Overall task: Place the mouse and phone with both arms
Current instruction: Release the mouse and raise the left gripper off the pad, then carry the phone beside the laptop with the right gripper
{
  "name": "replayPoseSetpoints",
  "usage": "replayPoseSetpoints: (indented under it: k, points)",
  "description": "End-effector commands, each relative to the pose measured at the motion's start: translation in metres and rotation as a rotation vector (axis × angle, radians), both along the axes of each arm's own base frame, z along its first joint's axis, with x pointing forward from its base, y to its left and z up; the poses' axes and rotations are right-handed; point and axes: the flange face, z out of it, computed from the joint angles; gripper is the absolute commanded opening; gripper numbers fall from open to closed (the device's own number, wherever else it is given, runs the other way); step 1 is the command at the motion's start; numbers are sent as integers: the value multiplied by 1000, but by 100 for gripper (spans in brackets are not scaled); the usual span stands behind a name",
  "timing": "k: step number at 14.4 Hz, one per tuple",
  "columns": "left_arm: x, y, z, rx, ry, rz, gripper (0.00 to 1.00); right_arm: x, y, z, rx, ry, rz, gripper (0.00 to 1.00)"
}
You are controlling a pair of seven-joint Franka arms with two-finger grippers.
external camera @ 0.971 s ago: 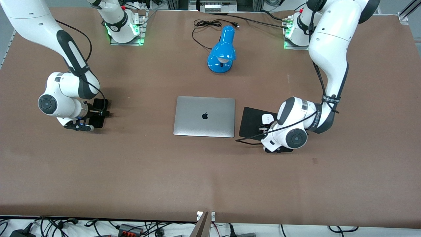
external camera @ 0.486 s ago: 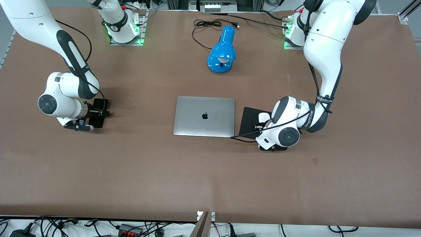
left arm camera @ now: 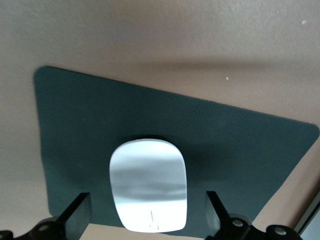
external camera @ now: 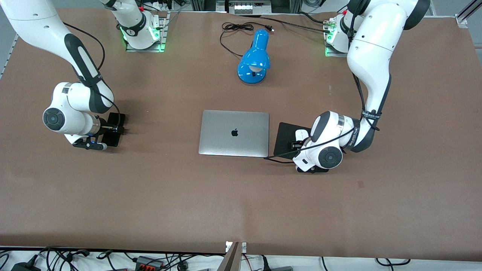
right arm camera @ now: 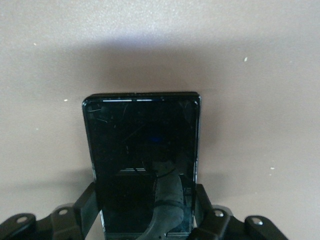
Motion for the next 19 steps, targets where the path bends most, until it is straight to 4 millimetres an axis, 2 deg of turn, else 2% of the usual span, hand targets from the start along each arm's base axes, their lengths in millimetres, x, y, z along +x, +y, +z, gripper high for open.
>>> replayPoseSetpoints:
  k: [1,2,3,5,7,8,10,11,13,15,16,17,19]
  points:
    - [9,19,29,9,-15,25,100,1,0,-4,-8,0,18,43]
    - [11,27,37,11,-9,34,100,2,1,-3,-8,0,21,36]
    - [17,42,48,7,-22,58,100,2,2,-3,-8,0,22,33]
    - [25,70,76,4,-31,97,100,2,2,0,-7,-3,27,29]
    - [29,96,95,8,-31,131,100,4,4,6,-5,2,31,29]
    - [35,122,118,29,-64,154,100,8,12,17,-5,-3,39,27]
    - [31,135,163,93,-102,123,100,22,44,49,4,19,61,27]
    - [26,140,184,115,-99,119,100,31,52,63,8,33,68,27]
    - [14,165,228,137,-70,149,100,48,84,82,14,30,110,27]
    - [2,198,293,146,-48,192,100,49,126,85,50,15,127,27]
    - [-4,208,313,143,-58,208,100,47,144,76,69,20,102,27]
    - [-7,208,333,141,-94,210,100,50,162,70,72,6,104,27]
    - [-11,197,344,124,-110,193,100,55,199,58,55,-15,67,27]
